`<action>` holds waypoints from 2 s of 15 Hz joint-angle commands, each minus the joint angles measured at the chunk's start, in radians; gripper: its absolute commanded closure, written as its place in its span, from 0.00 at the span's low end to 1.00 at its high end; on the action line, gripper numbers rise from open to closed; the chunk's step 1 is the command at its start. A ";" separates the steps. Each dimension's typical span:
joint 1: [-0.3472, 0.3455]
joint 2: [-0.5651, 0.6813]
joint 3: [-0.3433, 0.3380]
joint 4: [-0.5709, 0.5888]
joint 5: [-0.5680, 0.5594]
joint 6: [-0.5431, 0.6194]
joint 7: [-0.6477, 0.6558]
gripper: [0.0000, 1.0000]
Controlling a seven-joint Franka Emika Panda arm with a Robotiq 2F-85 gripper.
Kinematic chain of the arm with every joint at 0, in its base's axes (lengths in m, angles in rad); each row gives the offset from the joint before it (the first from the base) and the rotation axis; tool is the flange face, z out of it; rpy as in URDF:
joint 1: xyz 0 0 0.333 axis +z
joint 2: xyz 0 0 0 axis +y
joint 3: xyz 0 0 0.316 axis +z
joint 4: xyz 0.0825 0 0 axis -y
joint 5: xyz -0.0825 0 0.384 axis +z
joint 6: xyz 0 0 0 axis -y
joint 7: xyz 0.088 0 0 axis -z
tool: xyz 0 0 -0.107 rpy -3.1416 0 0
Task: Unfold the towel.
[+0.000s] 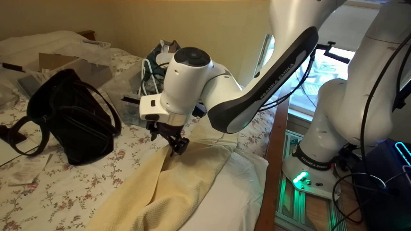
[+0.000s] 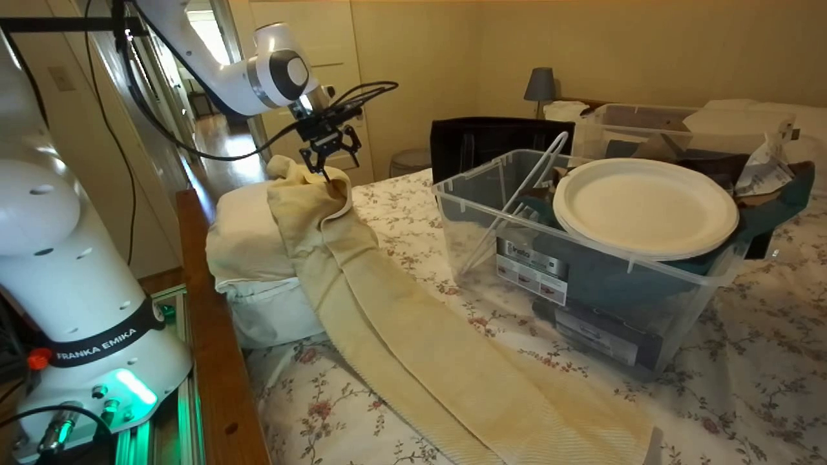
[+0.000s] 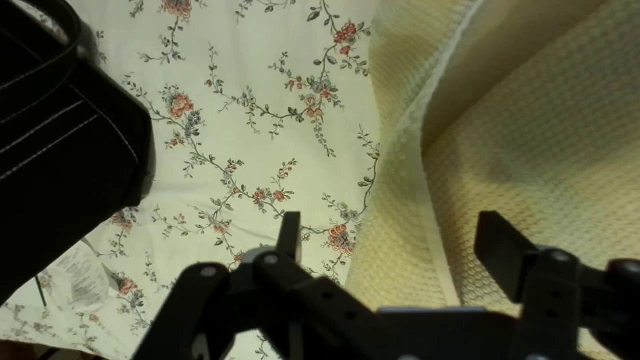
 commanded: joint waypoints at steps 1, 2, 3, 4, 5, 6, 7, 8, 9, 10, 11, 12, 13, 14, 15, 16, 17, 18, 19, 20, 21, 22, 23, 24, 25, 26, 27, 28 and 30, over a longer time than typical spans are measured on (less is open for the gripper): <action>0.002 0.071 -0.030 0.003 -0.140 0.134 0.062 0.41; 0.006 0.088 -0.041 0.007 -0.172 0.161 0.078 0.48; 0.012 0.105 -0.053 0.012 -0.206 0.185 0.097 0.56; 0.018 0.119 -0.065 0.019 -0.234 0.203 0.112 0.62; 0.024 0.126 -0.075 0.027 -0.259 0.213 0.125 0.70; 0.029 0.124 -0.081 0.038 -0.274 0.210 0.129 0.76; 0.030 0.116 -0.080 0.048 -0.277 0.198 0.127 0.84; 0.026 0.101 -0.072 0.059 -0.259 0.178 0.113 0.90; 0.021 0.088 -0.065 0.070 -0.244 0.166 0.101 0.96; -0.009 0.073 -0.036 0.082 -0.222 0.155 0.091 0.99; -0.019 0.068 -0.031 0.096 -0.197 0.155 0.092 1.00; -0.032 0.064 -0.030 0.112 -0.167 0.150 0.096 1.00; -0.039 0.062 -0.038 0.130 -0.153 0.150 0.110 1.00; -0.054 0.073 -0.043 0.148 -0.117 0.159 0.117 0.99; -0.061 0.077 -0.055 0.166 -0.102 0.148 0.137 0.99; -0.061 0.088 -0.085 0.183 -0.106 0.156 0.175 0.99; -0.075 0.107 -0.097 0.198 -0.093 0.174 0.192 0.99; -0.080 0.121 -0.113 0.212 -0.087 0.179 0.222 0.99; -0.091 0.146 -0.118 0.227 -0.059 0.183 0.234 0.99; -0.114 0.173 -0.099 0.236 0.002 0.190 0.222 0.99; -0.127 0.200 -0.081 0.246 0.058 0.197 0.217 0.71; -0.154 0.228 -0.023 0.254 0.162 0.180 0.128 0.69; -0.166 0.243 0.004 0.264 0.202 0.157 0.108 0.64; -0.191 0.259 0.062 0.271 0.265 0.132 0.047 0.57; -0.238 0.279 0.145 0.277 0.346 0.121 -0.041 0.51; -0.256 0.285 0.196 0.280 0.384 0.093 -0.088 0.43; -0.276 0.291 0.252 0.285 0.423 0.065 -0.137 0.37; -0.299 0.296 0.311 0.288 0.462 0.051 -0.187 0.29; -0.307 0.314 0.378 0.317 0.522 0.003 -0.283 0.15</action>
